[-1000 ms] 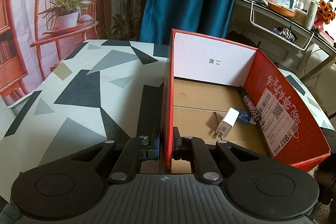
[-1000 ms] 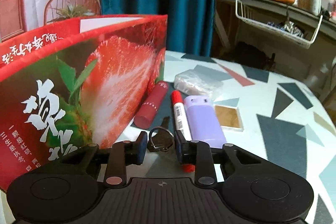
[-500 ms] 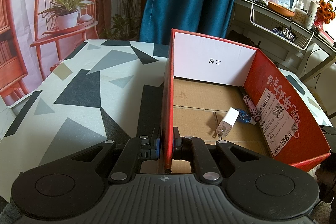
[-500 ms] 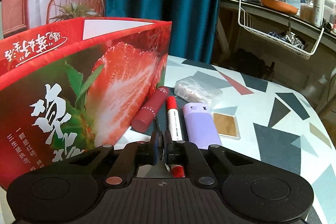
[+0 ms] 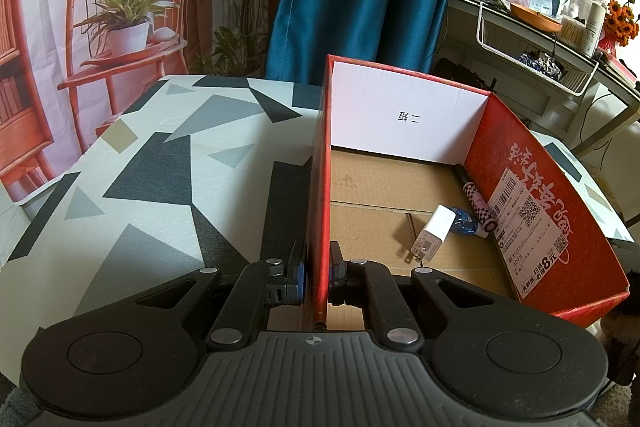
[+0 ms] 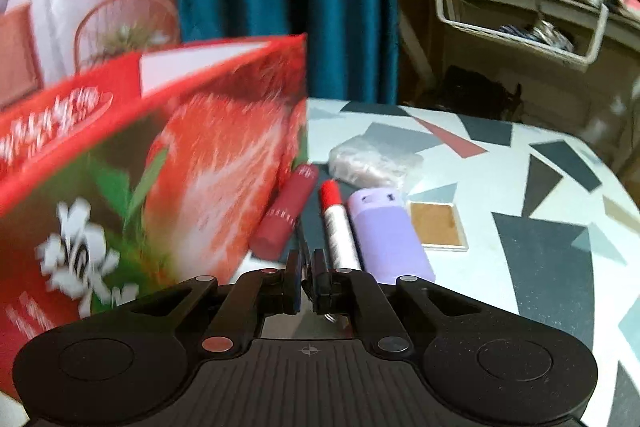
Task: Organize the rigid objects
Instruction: 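Carry the keys into the red box and release them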
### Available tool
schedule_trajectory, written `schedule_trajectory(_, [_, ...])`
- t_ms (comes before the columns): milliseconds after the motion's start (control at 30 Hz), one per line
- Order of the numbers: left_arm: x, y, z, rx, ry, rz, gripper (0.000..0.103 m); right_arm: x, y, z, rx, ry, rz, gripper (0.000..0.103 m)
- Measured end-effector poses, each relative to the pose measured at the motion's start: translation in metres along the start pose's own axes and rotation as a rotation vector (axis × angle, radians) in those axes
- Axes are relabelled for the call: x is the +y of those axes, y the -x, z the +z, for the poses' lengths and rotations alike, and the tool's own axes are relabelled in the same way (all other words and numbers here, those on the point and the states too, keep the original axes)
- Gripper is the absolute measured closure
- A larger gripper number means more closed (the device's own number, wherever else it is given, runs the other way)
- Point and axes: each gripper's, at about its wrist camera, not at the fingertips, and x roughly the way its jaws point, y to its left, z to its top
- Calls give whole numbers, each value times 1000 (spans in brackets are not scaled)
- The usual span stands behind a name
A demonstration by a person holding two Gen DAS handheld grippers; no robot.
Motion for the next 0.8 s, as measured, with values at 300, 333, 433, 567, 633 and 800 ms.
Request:
schedule_trajectory(300, [0, 0, -1, -1, 0, 0, 92, -30, 18, 32, -113, -273, 83, 99])
schedule_trajectory(333, [0, 0, -1, -1, 0, 0, 92, -31, 20, 37, -129, -284, 96, 99])
schedule_trajectory(433, [0, 0, -1, -1, 0, 0, 92, -27, 29, 56, -180, -285, 139, 99])
schedule_trajectory(567, [0, 0, -1, -1, 0, 0, 92, -13, 37, 78, -230, -254, 190, 99])
schedule_trajectory(633, [0, 0, -1, -1, 0, 0, 92, -4, 38, 88, -235, -217, 223, 99])
schedule_trajectory(800, [0, 0, -1, -1, 0, 0, 92, 24, 26, 98, -151, -100, 252, 99])
